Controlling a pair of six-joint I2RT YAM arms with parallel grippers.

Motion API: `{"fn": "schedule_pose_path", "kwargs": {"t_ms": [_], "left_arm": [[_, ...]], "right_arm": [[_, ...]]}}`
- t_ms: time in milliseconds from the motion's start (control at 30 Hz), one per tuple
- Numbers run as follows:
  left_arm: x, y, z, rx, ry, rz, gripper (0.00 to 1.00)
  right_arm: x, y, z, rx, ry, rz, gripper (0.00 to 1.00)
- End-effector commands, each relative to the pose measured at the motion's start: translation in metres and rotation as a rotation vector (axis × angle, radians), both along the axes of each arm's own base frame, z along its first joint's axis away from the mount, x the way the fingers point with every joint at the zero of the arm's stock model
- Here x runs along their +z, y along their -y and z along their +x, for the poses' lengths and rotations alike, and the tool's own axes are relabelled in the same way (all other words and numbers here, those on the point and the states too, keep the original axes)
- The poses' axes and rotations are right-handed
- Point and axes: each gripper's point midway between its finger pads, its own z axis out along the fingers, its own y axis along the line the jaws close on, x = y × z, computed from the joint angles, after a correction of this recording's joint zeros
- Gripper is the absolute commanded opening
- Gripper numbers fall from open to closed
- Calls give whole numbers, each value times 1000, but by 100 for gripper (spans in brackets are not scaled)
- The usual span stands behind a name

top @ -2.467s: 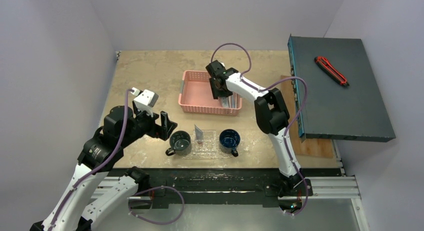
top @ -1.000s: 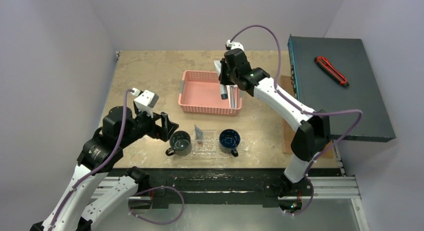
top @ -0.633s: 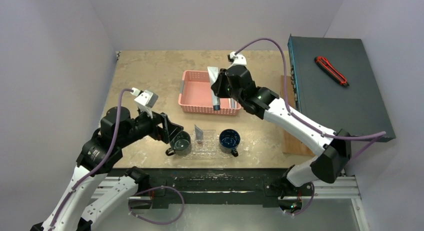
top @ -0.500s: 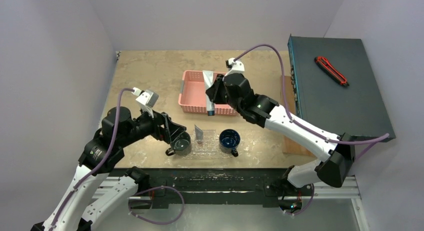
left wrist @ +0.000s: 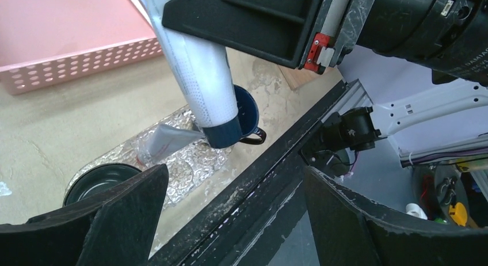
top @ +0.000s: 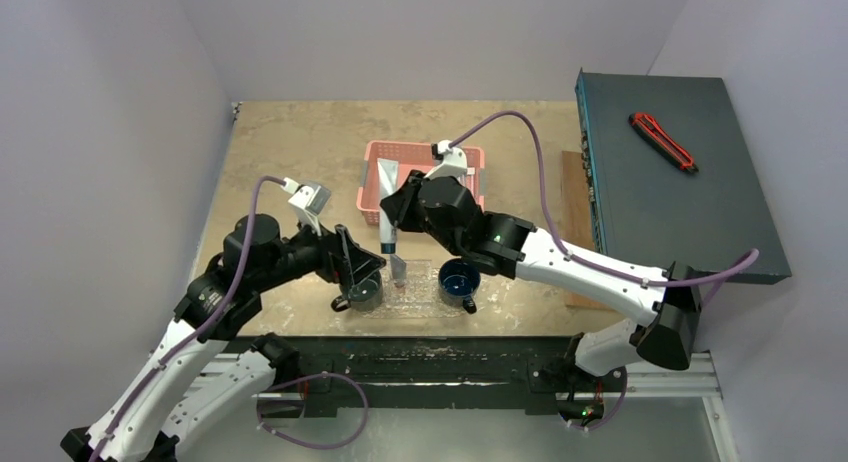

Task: Prepare toiletry sets of a toothbrush and toothpaste on the tray

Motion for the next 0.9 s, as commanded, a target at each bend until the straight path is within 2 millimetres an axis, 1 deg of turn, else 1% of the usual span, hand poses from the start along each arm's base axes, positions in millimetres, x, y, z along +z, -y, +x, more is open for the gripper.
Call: {"fn": "schedule_pose_path", "kwargs": {"t_ms": [0,200,467,700,867], "left_arm": [[4,3,12,60,37,3,86],[-1,10,17,81,30,19,82],[-9,15,26,108,3,14,77],[-10,18,27,106,-12,8,62],[-12,18,25,98,-21,10,45]], "right_arm": [[40,-14,0,-49,35,131,20],[48,-23,-12,-34,37,156,20],[56,-25,-24,-24,51,171,19],[60,-24,-31,-28,60,183,18],[61,-23,-30,-42,65,185,18]]}}
